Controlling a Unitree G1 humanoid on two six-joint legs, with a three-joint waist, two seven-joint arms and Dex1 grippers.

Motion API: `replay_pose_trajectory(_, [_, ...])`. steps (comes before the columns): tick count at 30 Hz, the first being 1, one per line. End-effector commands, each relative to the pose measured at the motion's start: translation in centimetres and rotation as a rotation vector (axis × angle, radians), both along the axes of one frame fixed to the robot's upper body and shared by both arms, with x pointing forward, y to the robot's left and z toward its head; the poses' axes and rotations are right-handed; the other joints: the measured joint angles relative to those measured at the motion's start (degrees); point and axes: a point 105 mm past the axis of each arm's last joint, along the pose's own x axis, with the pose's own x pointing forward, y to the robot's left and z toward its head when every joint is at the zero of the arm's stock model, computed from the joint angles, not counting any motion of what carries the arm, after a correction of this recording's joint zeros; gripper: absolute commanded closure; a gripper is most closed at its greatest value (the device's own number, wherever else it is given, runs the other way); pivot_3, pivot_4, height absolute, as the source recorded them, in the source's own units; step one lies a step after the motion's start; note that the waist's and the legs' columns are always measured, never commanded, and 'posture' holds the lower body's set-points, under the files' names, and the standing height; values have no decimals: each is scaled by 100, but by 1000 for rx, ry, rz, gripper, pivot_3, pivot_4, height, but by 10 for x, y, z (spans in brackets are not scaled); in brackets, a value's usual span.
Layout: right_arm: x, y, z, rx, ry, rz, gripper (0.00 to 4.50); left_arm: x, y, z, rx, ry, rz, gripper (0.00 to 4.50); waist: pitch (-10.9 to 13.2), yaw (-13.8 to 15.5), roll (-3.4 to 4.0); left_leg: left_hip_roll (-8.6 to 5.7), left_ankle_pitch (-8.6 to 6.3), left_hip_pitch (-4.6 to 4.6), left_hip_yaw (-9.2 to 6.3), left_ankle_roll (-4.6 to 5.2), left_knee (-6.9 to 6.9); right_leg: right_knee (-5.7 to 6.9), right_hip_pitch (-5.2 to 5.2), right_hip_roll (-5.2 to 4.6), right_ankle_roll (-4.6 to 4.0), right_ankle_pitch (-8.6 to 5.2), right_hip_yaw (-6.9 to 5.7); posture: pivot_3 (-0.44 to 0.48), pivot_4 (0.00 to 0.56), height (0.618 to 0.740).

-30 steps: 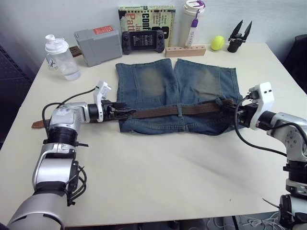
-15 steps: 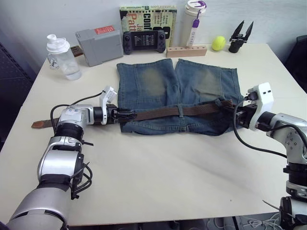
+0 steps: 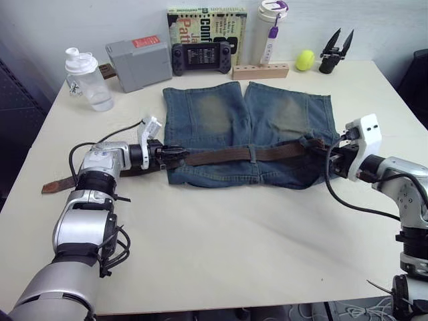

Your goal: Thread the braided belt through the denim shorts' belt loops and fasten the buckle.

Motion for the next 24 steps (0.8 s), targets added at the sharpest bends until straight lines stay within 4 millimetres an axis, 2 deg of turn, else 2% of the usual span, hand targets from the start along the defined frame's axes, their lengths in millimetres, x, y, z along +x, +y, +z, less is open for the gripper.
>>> replay_pose_trajectory(1, [-31, 13, 32, 7, -191, 186, 4260, -28, -4, 31, 34, -357, -93, 3467, 0, -2, 0, 0, 0, -1, 1, 0, -3, 1, -5, -1, 0, 0, 2, 0, 150, 731])
replay_pose_trajectory(3, [-45, 16, 31, 8, -212, 231, 4260, -44, -7, 36, 38, -487, -84, 3467, 0, 8, 0, 2, 0, -2, -4, 0, -5, 6, -10, 0, 0, 0, 2, 0, 150, 731])
replay_pose_trajectory(5, [-65, 16, 19, -55, -239, 289, 4260, -67, -10, 34, 102, -727, -56, 3467, 0, 22, 0, 3, 0, -10, -7, 0, 2, 7, -13, -1, 0, 0, 2, 0, 150, 731])
replay_pose_trajectory(7, [-80, 13, 0, -182, -254, 326, 4260, -92, -10, 22, 194, -925, -67, 3467, -4, 56, -6, 3, -1, -25, -8, 2, 11, -4, -15, -4, 0, 0, 3, 0, 150, 731])
replay_pose_trajectory(9, [-93, 8, -23, -331, -229, 370, 4260, -113, -5, -1, 306, -1048, -121, 3467, -8, 91, -12, 1, -3, -21, -8, 4, 13, -4, -9, -6, 0, 0, 2, 0, 150, 731])
replay_pose_trajectory(11, [-101, -2, -48, -470, -146, 398, 4260, -127, 5, -27, 413, -1101, -177, 3467, -8, 118, -13, -1, -3, -19, -2, 5, 15, -6, -9, -9, 0, 0, 6, 0, 150, 731])
replay_pose_trajectory(13, [-107, -12, -64, -557, -68, 412, 4260, -135, 17, -47, 474, -1113, -190, 3467, -8, 142, -12, -2, -4, -2, 11, 6, 22, -1, 1, -9, 0, 1, 16, 0, 150, 731])
replay_pose_trajectory(16, [-106, -17, -70, -581, -19, 396, 4260, -142, 33, -72, 547, -1071, -203, 3467, -9, 155, -12, 10, -9, 66, 9, 14, 6, -28, 76, -1, -1, 1, 10, 0, 150, 731])
replay_pose_trajectory(19, [-108, -19, -74, -620, 8, 422, 4260, -141, 39, -79, 569, -1050, -194, 3467, -9, 182, -11, 28, -13, 64, 1, 16, 10, -27, 76, -5, -1, 1, 9, 0, 150, 731])
replay_pose_trajectory(21, [-112, -24, -73, -595, 47, 420, 3254, -138, 40, -74, 559, -1051, -170, 2932, -10, 180, -10, 28, -13, 65, 1, 16, 11, -26, 78, -5, -1, 1, 7, 0, 150, 731])
replay_pose_trajectory(23, [-118, -29, -72, -558, 100, 424, 2593, -138, 39, -69, 533, -1031, -163, 2396, -10, 186, -10, 27, -13, 63, 1, 16, 12, -25, 77, -4, -1, 1, 4, 0, 150, 731])
replay_pose_trajectory(24, [-120, -30, -71, -549, 113, 428, 2105, -139, 39, -67, 526, -1026, -168, 1934, -10, 184, -10, 25, -13, 60, 0, 16, 13, -26, 76, -3, -1, 1, 1, 0, 150, 731])
